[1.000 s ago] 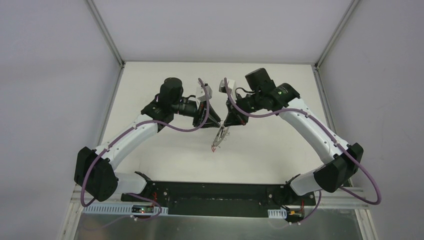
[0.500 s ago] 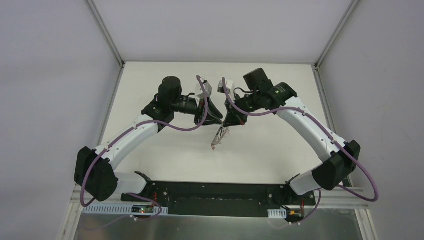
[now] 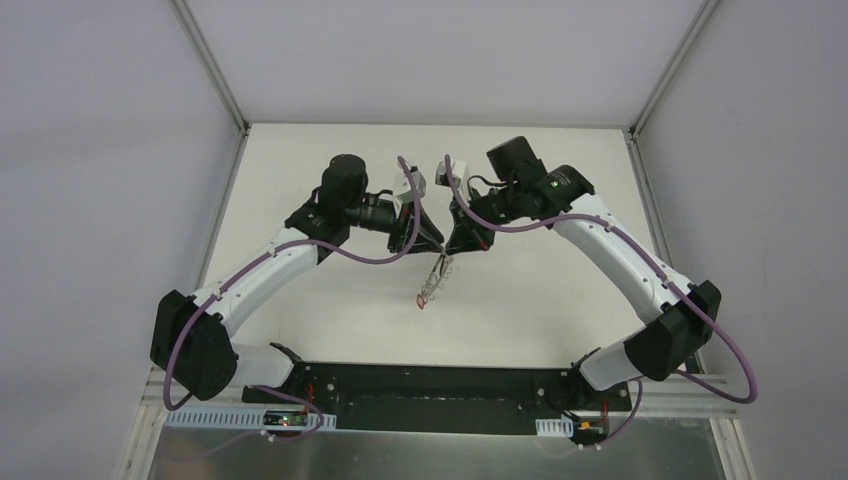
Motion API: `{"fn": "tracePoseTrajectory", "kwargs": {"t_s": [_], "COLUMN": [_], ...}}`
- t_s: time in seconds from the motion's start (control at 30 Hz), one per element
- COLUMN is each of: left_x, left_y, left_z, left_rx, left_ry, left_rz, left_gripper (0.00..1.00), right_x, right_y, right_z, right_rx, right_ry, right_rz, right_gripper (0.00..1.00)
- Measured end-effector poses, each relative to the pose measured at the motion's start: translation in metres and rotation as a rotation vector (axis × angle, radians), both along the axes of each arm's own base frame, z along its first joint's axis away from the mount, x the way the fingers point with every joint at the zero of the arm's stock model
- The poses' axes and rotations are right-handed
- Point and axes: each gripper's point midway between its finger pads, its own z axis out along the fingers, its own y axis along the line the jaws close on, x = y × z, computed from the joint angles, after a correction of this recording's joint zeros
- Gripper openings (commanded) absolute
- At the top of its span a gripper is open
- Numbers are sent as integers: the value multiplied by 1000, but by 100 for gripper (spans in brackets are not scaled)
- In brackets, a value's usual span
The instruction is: Put the keys on the keyring
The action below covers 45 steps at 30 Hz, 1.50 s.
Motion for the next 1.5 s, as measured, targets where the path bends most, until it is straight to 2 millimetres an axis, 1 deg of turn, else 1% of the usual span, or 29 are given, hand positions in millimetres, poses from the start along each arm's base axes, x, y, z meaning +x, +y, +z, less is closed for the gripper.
{"fn": "tracePoseTrajectory", "kwargs": {"t_s": [0.1, 0.2, 0.33, 0.5, 0.6, 0.63, 0.8, 1.07, 1.13, 1.23, 1.3, 1.4, 1.5], "left_x": [0, -1, -3, -4, -4, -4, -3, -3, -3, -2, -4, -8, -11], "left_y": [0, -2, -4, -4, -4, -5, -5, -4, -4, -3, -1, 1, 3], "left_z": [-3, -5, -5, -3, -2, -2, -1, -2, -3, -5, -6, -5, -1], "left_rx": [5, 9, 8, 4, 0, -1, -5, -1, 4, 15, 21, 29, 25], "left_ry": [10, 17, 19, 28, 33, 33, 31, 29, 27, 23, 30, 49, 61], "left_rz": [-1, -9, -16, -19, -18, -19, -18, -17, -14, -3, 1, 1, 3], "left_gripper": [20, 18, 18, 22, 21, 19, 1, 0, 0, 0, 0, 0, 0], "right_x": [0, 0, 1, 1, 1, 1, 0, 0, 0, 0, 0, 7, 10], "right_y": [0, 0, 0, 1, 1, 1, 1, 1, 1, 0, -1, -8, -15], "right_z": [0, 0, 0, 1, 1, 1, 1, 1, 0, -2, -2, -1, -1], "right_rx": [0, 0, 2, 4, 4, 4, 6, 6, 5, 7, 19, 46, 82], "right_ry": [0, 0, -1, -3, -3, -3, 1, 3, 6, 18, 34, 33, 35], "right_rz": [0, 0, -2, -2, -2, -2, 0, 2, 0, -7, -13, -43, -64], "right_gripper": [0, 0, 0, 0, 0, 0, 0, 0, 5, 16, 22, 32, 39]}}
